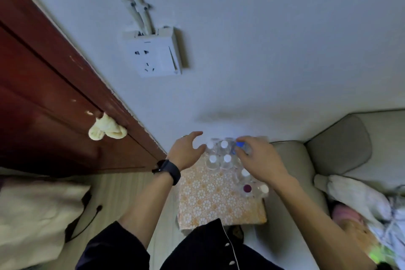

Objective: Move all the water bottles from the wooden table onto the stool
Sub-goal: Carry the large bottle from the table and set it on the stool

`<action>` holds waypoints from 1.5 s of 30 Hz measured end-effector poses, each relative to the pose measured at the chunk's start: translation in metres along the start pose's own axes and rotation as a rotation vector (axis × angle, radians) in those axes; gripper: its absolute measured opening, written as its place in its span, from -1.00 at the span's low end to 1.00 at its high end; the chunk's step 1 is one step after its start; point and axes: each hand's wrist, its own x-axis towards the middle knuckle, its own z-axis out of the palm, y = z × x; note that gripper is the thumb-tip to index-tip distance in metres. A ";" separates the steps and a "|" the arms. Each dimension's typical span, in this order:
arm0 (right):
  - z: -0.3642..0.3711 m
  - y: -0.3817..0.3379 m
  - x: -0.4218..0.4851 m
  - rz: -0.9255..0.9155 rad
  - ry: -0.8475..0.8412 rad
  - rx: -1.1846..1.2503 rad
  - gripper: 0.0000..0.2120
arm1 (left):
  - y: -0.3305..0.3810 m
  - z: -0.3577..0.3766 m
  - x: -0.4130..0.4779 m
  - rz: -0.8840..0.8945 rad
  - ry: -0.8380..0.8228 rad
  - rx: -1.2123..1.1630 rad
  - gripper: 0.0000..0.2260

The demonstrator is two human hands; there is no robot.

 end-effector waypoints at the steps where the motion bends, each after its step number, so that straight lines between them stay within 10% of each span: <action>1: -0.010 -0.004 -0.008 -0.012 0.042 0.024 -0.68 | 0.003 -0.008 -0.007 0.021 0.029 -0.006 -0.53; 8: -0.046 -0.016 -0.032 -0.113 0.249 0.088 -0.70 | 0.006 -0.043 -0.045 0.041 0.235 0.020 -0.55; 17: -0.017 -0.042 -0.011 -0.312 0.041 0.024 -0.71 | -0.030 -0.038 -0.116 -0.236 0.438 -0.050 -0.56; 24: 0.071 -0.124 -0.050 -0.801 -0.306 -0.101 -0.72 | -0.101 0.026 -0.303 -0.753 0.709 -0.143 -0.55; 34: 0.186 -0.274 -0.365 -1.730 -0.833 -0.170 -0.69 | -0.025 0.201 -0.684 -1.553 1.381 -0.258 -0.56; 45: 0.210 -0.248 -0.760 -2.334 -1.181 -0.032 -0.59 | 0.118 0.388 -0.950 -2.154 1.777 -0.256 -0.59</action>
